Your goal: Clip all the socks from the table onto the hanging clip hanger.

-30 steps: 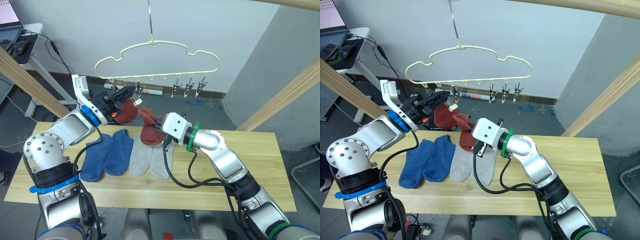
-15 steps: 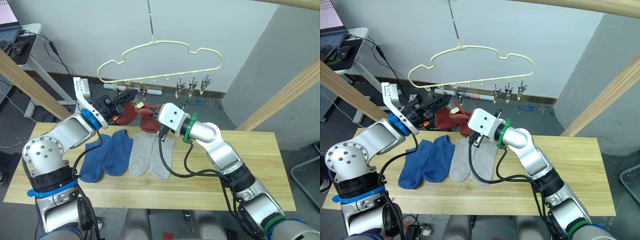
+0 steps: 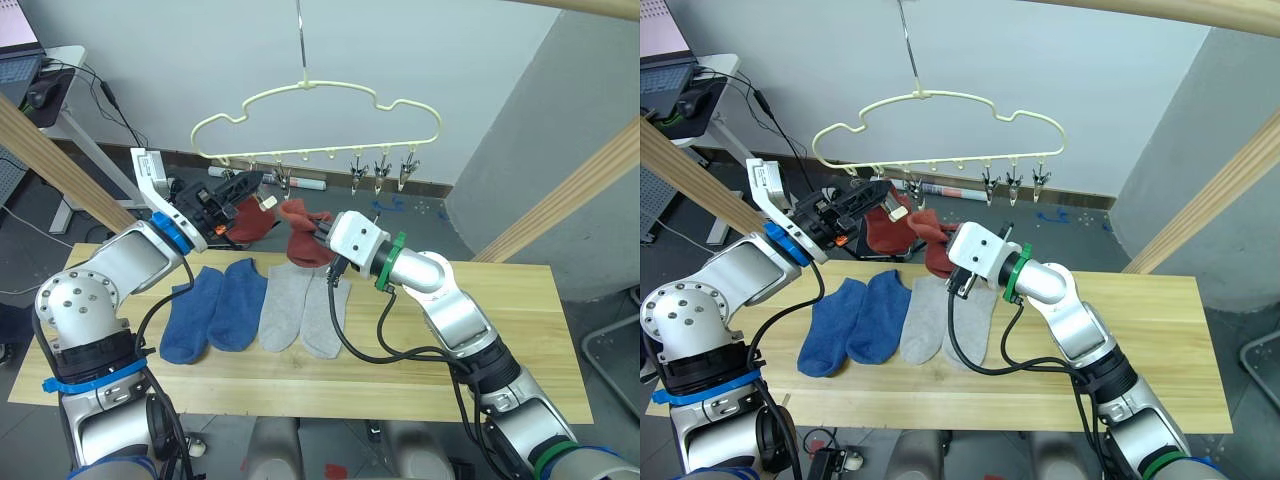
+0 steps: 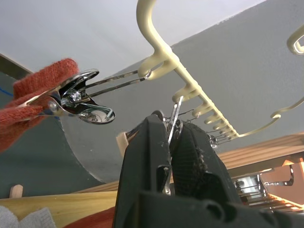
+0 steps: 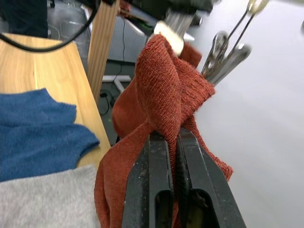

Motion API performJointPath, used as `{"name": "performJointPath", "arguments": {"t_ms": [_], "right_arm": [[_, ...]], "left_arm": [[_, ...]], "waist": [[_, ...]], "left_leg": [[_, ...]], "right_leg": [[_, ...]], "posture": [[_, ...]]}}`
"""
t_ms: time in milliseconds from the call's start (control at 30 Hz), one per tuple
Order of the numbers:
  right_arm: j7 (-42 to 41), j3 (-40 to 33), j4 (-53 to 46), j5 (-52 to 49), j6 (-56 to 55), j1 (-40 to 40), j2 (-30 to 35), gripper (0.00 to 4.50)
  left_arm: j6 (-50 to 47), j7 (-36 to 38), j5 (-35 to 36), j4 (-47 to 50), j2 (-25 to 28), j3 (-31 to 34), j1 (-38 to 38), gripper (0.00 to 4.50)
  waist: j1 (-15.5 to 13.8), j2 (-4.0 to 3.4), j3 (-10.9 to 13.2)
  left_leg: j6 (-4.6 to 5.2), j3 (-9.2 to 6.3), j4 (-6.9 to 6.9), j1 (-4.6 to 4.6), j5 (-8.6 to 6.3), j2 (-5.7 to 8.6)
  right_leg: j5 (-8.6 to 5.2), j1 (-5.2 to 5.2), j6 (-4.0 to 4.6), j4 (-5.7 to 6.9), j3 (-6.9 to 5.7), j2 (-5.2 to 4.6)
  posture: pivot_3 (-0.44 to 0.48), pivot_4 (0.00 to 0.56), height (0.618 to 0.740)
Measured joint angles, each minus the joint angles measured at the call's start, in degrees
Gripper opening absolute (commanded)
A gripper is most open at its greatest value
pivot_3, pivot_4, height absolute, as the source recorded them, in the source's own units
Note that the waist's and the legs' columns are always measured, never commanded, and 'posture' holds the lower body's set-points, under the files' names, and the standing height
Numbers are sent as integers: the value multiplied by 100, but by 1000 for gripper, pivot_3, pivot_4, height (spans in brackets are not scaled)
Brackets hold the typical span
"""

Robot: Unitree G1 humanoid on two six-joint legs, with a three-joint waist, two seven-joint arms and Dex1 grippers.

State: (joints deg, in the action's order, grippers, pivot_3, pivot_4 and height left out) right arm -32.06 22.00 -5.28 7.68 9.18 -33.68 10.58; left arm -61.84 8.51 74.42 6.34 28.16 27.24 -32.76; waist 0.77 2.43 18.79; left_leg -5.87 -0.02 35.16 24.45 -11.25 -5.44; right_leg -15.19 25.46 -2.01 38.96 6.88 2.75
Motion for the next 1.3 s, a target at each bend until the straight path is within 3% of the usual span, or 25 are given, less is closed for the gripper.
{"name": "performJointPath", "arguments": {"t_ms": [1300], "right_arm": [[178, 42, 387, 24, -101, -182, -501, 30]], "left_arm": [[221, -9, 233, -7, 41, -99, -74, 174]], "waist": [[-45, 0, 0]], "left_leg": [[-1, 1, -5, 12, 0, 0]], "right_leg": [[0, 13, 1, -3, 0, 0]], "posture": [[55, 336, 740]]}}
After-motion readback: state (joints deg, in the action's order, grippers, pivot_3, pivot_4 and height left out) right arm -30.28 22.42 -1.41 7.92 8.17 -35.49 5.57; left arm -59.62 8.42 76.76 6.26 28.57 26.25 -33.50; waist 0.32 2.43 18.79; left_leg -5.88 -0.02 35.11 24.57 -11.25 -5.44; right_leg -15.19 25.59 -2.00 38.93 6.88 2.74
